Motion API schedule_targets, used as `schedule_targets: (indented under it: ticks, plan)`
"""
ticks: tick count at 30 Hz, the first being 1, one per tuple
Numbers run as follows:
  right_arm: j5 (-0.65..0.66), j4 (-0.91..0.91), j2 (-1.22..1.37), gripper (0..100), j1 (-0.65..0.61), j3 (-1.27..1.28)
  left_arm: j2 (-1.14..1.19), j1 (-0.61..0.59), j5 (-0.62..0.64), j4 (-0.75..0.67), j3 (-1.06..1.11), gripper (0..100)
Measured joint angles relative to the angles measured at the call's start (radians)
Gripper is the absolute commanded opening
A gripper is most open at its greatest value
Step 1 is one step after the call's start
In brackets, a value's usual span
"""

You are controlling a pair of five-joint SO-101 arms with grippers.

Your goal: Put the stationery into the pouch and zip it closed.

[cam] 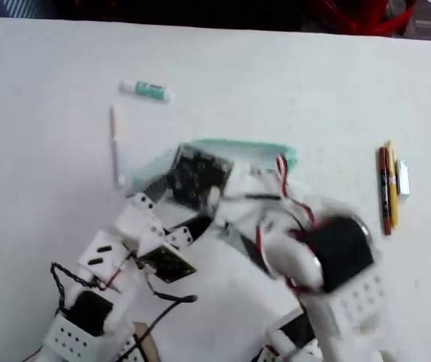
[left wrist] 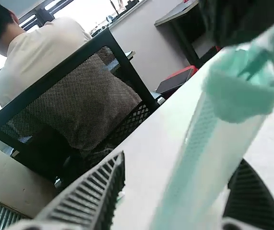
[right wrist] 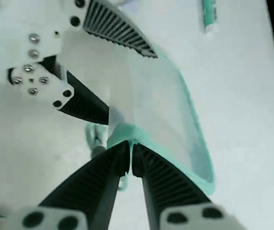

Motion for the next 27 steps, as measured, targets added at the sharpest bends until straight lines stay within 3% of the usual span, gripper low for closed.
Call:
schedule_targets:
  ticks: [13,23,27]
  plan:
    - [-0.086,0.002,-0.061,1.9,-0.006,0.002,0.000,0.087,0.040,0.000,0.000,28]
    - [-0.157,0.002,-0.055,2.4,0.262,0.077,0.000,0.084,0.046,0.000,0.000,28]
    - [-0.126,-0.003,-0.054,4.3,0.308,0.233,0.000,-0.032,0.049,0.011,-0.006,28]
